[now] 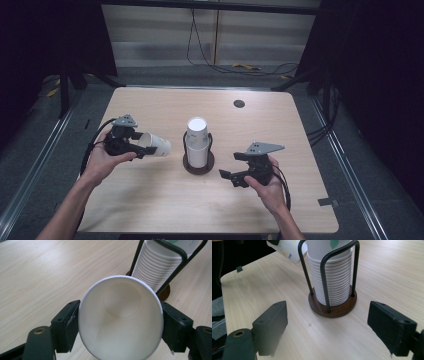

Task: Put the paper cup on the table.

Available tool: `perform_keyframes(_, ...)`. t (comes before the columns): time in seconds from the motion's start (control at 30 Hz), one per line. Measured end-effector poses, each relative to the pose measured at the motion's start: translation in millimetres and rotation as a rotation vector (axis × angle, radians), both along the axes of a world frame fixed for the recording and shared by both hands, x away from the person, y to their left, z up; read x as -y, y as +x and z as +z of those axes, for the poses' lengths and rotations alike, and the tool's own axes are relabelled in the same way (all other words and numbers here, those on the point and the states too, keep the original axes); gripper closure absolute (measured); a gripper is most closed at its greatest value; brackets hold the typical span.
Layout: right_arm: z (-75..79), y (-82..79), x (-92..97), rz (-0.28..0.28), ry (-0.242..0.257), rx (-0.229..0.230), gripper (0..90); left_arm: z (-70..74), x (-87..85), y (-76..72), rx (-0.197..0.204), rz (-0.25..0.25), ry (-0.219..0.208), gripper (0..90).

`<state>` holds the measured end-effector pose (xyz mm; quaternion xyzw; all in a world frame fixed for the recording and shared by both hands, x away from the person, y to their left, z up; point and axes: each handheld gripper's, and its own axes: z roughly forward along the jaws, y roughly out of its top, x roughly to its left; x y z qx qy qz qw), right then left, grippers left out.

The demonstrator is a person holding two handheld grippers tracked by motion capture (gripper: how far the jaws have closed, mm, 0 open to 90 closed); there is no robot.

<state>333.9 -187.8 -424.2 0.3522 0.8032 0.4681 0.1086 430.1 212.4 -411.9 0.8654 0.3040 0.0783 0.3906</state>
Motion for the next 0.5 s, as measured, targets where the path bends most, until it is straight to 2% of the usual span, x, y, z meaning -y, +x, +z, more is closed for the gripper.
perform_keyframes(0.2, 3.1, -0.8, -2.5, 0.001, -0.001, 0.013, 16.1, 1.5, 2.0, 6.5, -0.022, -0.003, 0.044, 25.5)
perform_keyframes(0.33, -0.3, 2.0, -3.8, 0.005, -0.006, 0.000, 16.3, 4.5, 5.0, 12.5, -0.052, 0.000, 0.072, 25.6)
perform_keyframes(0.5, -1.5, 1.5, -4.6, 0.013, -0.009, -0.002, 16.7, 5.7, 11.3, 17.9, -0.061, 0.008, 0.111, 25.6)
